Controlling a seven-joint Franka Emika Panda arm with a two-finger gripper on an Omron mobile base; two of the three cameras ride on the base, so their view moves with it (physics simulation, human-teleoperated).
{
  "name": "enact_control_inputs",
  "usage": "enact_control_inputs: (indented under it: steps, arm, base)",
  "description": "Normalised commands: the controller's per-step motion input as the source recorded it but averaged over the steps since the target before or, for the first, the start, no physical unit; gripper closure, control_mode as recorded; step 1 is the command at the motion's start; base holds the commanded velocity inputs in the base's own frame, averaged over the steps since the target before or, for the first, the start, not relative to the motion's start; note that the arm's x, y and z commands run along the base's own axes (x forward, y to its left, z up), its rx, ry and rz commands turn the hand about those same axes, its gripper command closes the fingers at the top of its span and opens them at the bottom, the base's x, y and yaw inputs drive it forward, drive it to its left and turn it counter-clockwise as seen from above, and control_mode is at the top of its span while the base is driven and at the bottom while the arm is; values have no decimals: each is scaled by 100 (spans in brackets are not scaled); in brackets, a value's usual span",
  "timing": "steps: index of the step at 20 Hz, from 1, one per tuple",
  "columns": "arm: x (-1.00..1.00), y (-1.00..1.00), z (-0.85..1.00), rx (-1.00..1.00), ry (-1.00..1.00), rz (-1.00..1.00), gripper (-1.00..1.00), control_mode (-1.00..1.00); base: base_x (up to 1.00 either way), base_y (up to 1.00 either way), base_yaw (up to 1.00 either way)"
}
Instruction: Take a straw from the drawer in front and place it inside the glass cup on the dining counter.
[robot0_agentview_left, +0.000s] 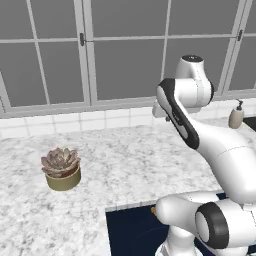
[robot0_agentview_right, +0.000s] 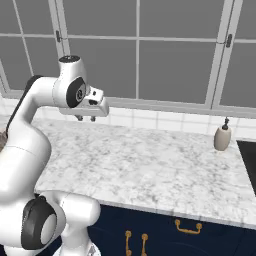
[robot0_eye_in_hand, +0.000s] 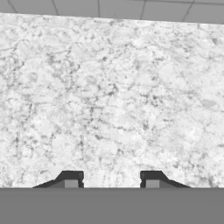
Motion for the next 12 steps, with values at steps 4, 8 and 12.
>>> enact_control_inputs:
  steps: [4, 8, 12]
  arm:
    - [-5, 0, 0, 0, 0, 0, -100, 100]
    - [0, 0, 0, 0, 0, 0, -100, 100]
    - [0, 0, 0, 0, 0, 0, -100, 100]
  base:
    - [-39, 0, 0]
    - [-100, -3, 0]
    - [-28, -65, 27]
